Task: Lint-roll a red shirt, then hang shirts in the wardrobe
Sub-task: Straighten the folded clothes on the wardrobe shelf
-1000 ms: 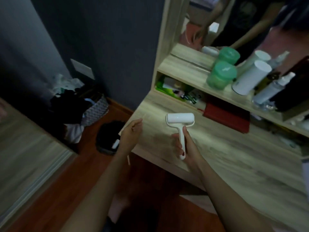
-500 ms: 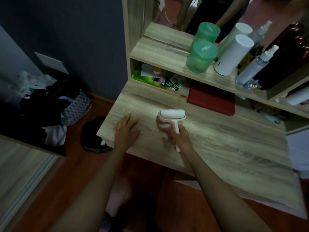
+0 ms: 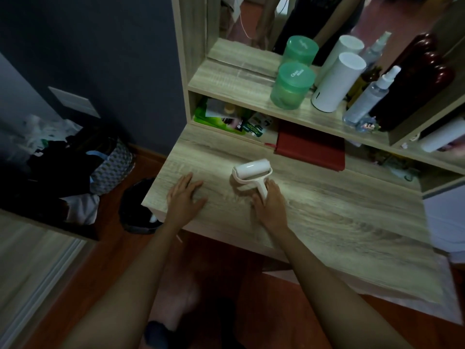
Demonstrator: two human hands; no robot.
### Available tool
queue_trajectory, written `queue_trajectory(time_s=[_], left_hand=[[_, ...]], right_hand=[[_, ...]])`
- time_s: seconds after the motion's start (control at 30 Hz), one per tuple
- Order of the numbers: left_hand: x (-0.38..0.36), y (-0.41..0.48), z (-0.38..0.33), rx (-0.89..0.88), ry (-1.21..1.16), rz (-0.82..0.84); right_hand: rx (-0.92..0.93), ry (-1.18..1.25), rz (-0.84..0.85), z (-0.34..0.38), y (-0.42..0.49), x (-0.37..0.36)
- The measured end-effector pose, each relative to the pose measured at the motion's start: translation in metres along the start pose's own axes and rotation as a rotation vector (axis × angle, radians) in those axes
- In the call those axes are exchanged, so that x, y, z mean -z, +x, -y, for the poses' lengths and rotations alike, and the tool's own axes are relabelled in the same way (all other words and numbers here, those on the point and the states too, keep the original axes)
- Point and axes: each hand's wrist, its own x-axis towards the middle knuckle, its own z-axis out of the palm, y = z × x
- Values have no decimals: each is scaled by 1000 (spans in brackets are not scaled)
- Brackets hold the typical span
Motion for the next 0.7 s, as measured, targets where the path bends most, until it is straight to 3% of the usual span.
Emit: queue_trajectory(time_s=[0.1,0.37,0.7], left_hand=[[15,0,2,1,-64,87],[145,-53,7,-32,-329,3],[424,-193,54,-57,-132,-561]], right_hand=[[33,42,-43,11,-9,13],[309,276,-12,141,-38,20],[856,583,211,458,-121,-25]])
